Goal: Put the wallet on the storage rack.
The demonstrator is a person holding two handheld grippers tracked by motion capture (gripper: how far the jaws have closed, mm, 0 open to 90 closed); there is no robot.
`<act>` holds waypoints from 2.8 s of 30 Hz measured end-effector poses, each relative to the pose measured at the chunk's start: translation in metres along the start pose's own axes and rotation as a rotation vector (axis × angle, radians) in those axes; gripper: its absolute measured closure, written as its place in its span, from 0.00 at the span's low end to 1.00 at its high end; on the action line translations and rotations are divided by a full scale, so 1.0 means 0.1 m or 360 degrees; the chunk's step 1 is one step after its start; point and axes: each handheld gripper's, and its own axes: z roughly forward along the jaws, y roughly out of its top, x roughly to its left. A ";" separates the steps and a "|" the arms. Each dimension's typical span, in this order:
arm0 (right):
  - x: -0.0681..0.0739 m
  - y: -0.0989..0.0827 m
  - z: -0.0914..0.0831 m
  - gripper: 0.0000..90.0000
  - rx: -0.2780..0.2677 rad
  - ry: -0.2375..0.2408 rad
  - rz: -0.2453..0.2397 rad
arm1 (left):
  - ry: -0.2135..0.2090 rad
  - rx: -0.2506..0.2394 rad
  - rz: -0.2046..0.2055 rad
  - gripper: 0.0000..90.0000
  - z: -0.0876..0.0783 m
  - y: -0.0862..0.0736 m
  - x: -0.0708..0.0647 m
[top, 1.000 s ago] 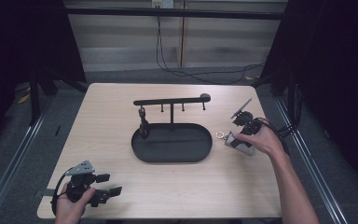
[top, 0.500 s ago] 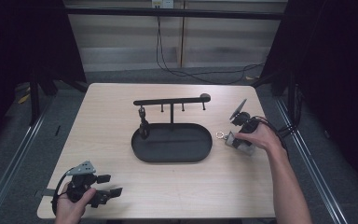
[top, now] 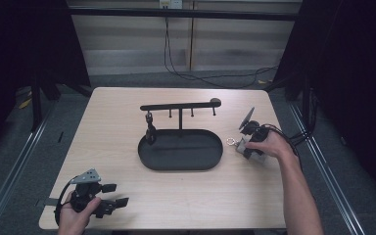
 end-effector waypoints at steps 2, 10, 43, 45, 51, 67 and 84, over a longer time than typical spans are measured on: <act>0.00 0.00 0.00 0.25 -0.0003 0.0011 0.0008 | -0.0003 0.0002 0.0001 0.24 0.00 0.00 0.00; 0.01 0.01 -0.02 0.31 0.0014 0.0019 0.0073 | -0.0008 -0.0003 0.0002 0.24 0.00 0.00 0.00; 0.03 -0.10 -0.43 0.33 -0.0082 0.0034 0.0266 | -0.0020 0.0018 0.0021 0.24 0.01 0.02 0.00; 0.04 -0.09 -0.48 0.34 -0.0086 0.0030 0.0254 | -0.0015 0.0021 0.0019 0.24 0.01 0.02 0.00; 0.09 -0.04 -0.62 0.34 -0.0092 0.0045 0.0277 | -0.0020 0.0019 0.0012 0.24 0.01 0.01 -0.01; 0.08 -0.03 -0.82 0.34 -0.0200 0.0130 0.0395 | -0.0027 0.0022 0.0015 0.24 0.01 0.01 -0.01; 0.18 0.01 -1.01 0.34 -0.0368 0.0235 0.0590 | -0.0030 0.0018 0.0002 0.24 0.00 0.01 0.01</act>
